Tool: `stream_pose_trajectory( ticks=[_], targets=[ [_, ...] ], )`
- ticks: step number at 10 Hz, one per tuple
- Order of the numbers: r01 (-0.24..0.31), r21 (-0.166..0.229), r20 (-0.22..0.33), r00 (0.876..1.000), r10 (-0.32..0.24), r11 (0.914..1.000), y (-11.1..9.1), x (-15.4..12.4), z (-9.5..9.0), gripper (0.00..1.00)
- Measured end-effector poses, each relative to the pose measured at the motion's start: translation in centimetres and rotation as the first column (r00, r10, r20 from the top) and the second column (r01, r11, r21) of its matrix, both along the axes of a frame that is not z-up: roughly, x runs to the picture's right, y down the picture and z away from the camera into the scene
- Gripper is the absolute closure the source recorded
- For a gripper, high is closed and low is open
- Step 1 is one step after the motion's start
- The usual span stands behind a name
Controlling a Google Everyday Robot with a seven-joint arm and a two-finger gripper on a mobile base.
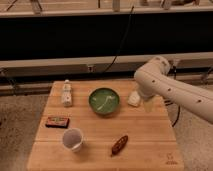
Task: Drag the ceramic bowl in a circle
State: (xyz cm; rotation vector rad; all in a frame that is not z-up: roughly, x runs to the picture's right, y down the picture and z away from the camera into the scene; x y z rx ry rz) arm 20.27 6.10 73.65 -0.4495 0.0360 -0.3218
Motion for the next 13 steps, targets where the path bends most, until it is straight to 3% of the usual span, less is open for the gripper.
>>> stream_pose_trajectory(
  ticks=[5, 13],
  targets=[
    [0.116, 0.023, 0.069, 0.991, -0.117, 0.9930, -0.1, -3.9, 2.2, 0.20],
    [0.247, 0.042, 0.147, 0.957, -0.250, 0.9682, 0.9, -6.2, 5.2, 0.20]
  ],
)
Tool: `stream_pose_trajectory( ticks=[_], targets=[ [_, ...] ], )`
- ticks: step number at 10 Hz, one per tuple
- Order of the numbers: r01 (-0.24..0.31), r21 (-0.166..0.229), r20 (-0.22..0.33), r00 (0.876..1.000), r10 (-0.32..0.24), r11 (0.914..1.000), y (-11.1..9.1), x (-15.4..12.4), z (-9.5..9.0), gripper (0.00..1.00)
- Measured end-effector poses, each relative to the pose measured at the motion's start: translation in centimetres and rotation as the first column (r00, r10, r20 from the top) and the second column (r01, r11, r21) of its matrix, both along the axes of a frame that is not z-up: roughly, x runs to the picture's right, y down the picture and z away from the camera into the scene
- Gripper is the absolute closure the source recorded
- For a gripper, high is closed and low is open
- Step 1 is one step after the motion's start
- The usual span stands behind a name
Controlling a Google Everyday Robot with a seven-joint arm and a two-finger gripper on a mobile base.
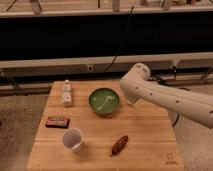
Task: Drag the ceramic bowl in a circle
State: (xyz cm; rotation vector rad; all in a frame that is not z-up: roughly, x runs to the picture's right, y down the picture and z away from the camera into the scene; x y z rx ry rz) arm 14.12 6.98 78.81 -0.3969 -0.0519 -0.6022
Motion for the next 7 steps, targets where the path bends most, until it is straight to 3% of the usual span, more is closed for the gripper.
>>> stream_pose_trajectory(
  ticks=[7],
  targets=[
    [0.113, -0.027, 0.092, 0.990, -0.110, 0.9932, 1.0, -1.6, 1.9, 0.20]
  ],
)
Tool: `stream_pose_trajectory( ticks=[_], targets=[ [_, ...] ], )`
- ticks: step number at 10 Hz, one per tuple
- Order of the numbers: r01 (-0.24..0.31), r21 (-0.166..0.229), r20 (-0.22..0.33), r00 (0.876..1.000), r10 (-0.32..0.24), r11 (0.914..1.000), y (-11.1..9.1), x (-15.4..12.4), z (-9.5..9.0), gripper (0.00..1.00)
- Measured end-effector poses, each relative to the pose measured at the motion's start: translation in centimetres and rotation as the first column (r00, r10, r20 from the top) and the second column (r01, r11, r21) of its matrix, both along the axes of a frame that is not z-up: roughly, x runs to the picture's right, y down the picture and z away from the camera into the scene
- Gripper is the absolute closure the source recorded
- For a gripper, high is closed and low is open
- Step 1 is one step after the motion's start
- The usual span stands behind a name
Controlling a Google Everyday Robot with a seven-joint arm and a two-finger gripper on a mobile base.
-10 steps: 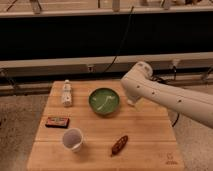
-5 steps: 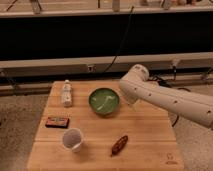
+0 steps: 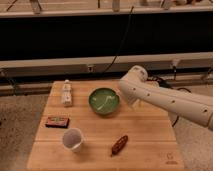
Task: Drag the ceramic bowl in a circle
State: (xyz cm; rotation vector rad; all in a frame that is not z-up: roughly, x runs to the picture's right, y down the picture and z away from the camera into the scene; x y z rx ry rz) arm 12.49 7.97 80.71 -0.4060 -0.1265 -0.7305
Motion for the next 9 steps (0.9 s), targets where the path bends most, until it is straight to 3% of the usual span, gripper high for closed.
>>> stream_pose_trajectory(
  ticks=[5, 9],
  targets=[
    [0.075, -0.038, 0.044, 0.996, -0.073, 0.9965, 0.6, -1.1, 1.3, 0.20],
    [0.145, -0.076, 0.077, 0.987, -0.140, 0.9864, 1.2, -2.1, 2.7, 0.20]
  ],
)
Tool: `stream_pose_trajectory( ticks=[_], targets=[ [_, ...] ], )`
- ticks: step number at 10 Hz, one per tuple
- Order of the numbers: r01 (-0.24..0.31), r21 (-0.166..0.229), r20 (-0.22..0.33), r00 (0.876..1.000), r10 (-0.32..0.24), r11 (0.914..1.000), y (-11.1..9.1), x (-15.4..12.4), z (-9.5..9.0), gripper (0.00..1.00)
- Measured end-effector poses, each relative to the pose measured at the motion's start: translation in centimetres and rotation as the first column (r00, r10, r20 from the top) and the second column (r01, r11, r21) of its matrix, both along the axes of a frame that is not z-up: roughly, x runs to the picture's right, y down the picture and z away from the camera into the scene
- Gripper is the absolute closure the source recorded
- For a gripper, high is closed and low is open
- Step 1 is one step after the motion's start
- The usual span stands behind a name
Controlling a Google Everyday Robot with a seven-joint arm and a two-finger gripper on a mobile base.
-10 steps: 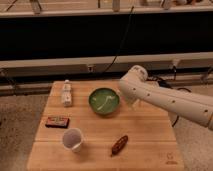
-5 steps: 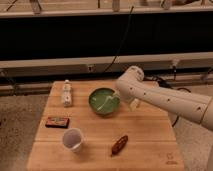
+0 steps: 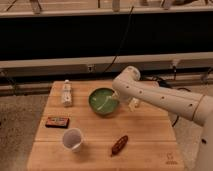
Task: Drag the ceramic bowl in a circle
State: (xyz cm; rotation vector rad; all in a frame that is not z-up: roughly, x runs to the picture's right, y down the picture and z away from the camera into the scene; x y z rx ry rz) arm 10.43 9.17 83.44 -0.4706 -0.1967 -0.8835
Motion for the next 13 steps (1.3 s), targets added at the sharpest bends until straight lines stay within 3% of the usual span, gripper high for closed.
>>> stream_pose_trajectory(
  ticks=[5, 13],
  targets=[
    [0.040, -0.049, 0.019, 0.999, -0.039, 0.9980, 0.8, -0.6, 1.3, 0.20],
    [0.045, -0.084, 0.032, 0.999, -0.042, 0.9955, 1.4, -0.9, 2.5, 0.20]
  ],
)
